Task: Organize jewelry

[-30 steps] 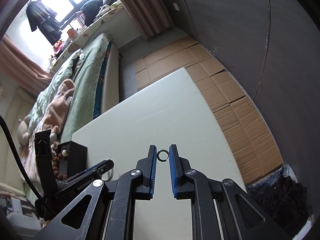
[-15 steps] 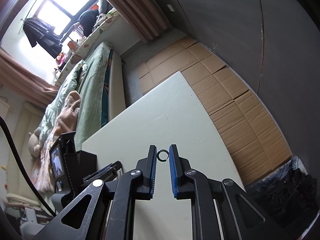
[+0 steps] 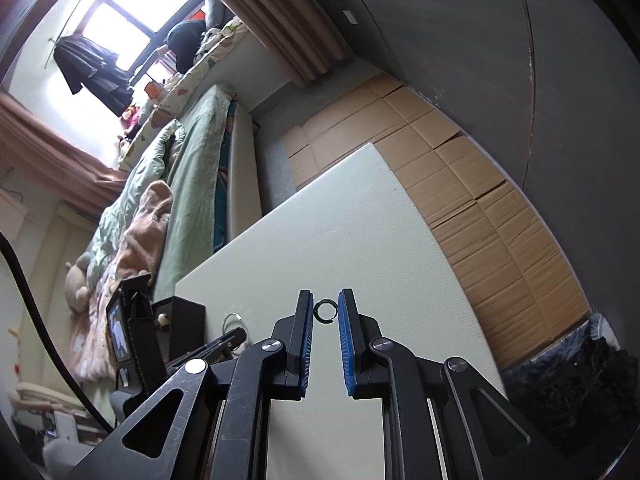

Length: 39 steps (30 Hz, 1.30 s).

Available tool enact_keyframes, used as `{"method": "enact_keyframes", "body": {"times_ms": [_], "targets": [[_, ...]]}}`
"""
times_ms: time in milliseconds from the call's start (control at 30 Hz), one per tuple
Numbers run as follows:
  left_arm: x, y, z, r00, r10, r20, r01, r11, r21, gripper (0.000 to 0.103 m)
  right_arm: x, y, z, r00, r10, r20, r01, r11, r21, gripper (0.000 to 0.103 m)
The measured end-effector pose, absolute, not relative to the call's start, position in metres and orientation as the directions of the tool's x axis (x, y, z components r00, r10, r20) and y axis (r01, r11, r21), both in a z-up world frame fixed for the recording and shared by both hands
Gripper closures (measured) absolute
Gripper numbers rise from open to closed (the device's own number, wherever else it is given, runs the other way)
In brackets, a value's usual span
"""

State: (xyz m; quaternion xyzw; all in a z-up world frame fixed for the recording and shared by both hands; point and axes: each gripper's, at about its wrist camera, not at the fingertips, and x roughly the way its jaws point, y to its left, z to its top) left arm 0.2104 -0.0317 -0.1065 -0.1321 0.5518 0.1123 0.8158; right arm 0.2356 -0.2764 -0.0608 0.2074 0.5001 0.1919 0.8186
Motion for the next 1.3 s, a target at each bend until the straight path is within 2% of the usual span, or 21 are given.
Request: {"method": "enact_keyframes", "body": {"times_ms": [233, 433, 633, 833, 1233, 1267, 1300], "targets": [[0.185, -0.011, -0.068, 0.469, 0.002, -0.883, -0.316, 0.934, -0.166, 0.102, 0.232, -0.252, -0.055, 0.416, 0.575, -0.705, -0.161, 0.81, 0.564, 0.089], [0.164, 0.018, -0.041, 0.57, -0.057, -0.82, -0.312, 0.908, -0.28, 0.102, 0.226, -0.213, -0.053, 0.397, 0.609, -0.687, -0.231, 0.791, 0.567, 0.089], [0.143, 0.057, -0.033, 0.654, -0.088, -0.752, -0.323, 0.865, -0.383, 0.102, 0.221, -0.182, -0.053, 0.393, 0.637, -0.662, -0.285, 0.77, 0.572, 0.089], [0.144, 0.082, -0.031, 0.659, -0.085, -0.747, -0.328, 0.862, -0.387, 0.102, 0.215, -0.15, -0.055, 0.393, 0.677, -0.623, -0.327, 0.736, 0.593, 0.089], [0.131, 0.131, -0.038, 0.639, -0.138, -0.757, -0.394, 0.787, -0.476, 0.1, 0.205, -0.074, -0.064, 0.304, 0.758, -0.577, -0.437, 0.65, 0.622, 0.089], [0.13, 0.133, -0.037, 0.638, -0.138, -0.758, -0.396, 0.784, -0.477, 0.098, 0.204, -0.071, -0.065, 0.295, 0.763, -0.575, -0.439, 0.643, 0.628, 0.089], [0.129, 0.135, -0.036, 0.637, -0.139, -0.758, -0.399, 0.783, -0.478, 0.086, 0.204, -0.066, -0.067, 0.286, 0.769, -0.571, -0.44, 0.635, 0.635, 0.089]]}}
